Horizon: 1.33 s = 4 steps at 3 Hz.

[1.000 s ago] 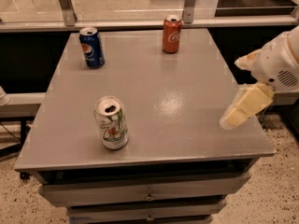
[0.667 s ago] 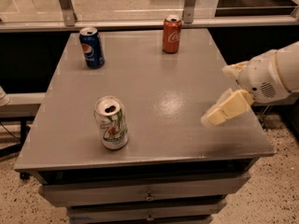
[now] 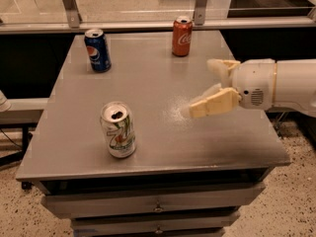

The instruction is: Pick 7up can

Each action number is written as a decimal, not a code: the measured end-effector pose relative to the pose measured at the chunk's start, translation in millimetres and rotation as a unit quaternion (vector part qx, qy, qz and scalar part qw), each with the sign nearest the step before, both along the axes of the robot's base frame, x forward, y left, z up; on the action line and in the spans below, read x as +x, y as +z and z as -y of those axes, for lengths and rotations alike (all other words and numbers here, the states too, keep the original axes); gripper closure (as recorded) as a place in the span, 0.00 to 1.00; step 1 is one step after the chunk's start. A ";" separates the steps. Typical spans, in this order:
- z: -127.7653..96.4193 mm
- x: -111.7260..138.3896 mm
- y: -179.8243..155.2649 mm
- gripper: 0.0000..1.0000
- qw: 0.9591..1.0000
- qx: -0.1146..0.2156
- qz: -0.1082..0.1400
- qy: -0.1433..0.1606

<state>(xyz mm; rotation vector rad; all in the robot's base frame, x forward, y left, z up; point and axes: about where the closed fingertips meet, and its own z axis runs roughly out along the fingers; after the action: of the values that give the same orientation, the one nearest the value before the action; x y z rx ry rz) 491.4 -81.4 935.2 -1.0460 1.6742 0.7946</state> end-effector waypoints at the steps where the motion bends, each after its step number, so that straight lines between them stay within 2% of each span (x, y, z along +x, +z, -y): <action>1: -36.1 -16.8 17.8 0.00 0.994 0.099 0.028 0.027; 2: -90.5 -46.1 40.8 0.00 0.979 0.179 0.056 0.075; 3: -132.1 -69.6 48.0 0.00 0.971 0.199 0.069 0.117; 4: -157.4 -87.8 39.6 0.00 0.971 0.182 0.063 0.144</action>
Offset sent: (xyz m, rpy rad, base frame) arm -0.0849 0.1528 0.0697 0.5521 -0.1840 0.2813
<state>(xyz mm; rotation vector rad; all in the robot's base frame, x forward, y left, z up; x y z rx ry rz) 403.5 76.0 974.8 -1.0630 1.2238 1.1505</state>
